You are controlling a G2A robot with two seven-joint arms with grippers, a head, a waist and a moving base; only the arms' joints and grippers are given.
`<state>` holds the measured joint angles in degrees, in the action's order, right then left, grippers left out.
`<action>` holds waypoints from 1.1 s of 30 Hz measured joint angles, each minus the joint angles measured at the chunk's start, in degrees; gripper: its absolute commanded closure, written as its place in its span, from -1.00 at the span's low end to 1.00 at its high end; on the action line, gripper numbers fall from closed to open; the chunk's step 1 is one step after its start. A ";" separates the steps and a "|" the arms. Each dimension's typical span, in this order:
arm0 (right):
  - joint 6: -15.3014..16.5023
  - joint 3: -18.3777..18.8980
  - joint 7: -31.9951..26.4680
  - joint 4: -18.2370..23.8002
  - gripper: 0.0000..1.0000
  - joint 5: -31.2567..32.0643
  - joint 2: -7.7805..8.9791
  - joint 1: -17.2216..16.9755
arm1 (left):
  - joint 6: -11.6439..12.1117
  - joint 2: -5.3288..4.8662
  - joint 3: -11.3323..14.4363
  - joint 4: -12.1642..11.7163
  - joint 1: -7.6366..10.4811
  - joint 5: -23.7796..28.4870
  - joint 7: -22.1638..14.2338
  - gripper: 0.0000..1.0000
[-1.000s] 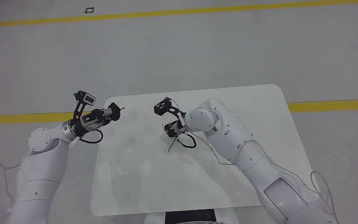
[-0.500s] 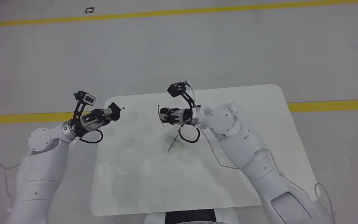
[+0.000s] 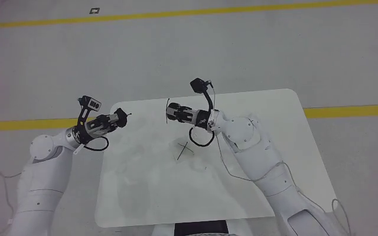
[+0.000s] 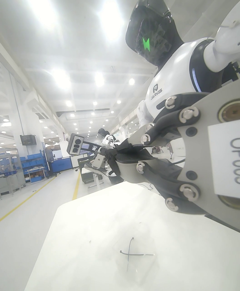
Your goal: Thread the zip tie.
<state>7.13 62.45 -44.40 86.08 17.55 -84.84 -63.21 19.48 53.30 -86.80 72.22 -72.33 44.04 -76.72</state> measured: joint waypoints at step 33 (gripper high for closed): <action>-3.05 -7.33 24.55 -3.66 1.00 -1.63 -2.65 3.07 | 0.00 0.00 0.00 0.00 0.00 0.00 0.00 1.00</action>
<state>4.08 55.12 -19.85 82.42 15.92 -87.50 -60.13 19.48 53.30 -86.80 72.22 -72.33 44.04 -76.72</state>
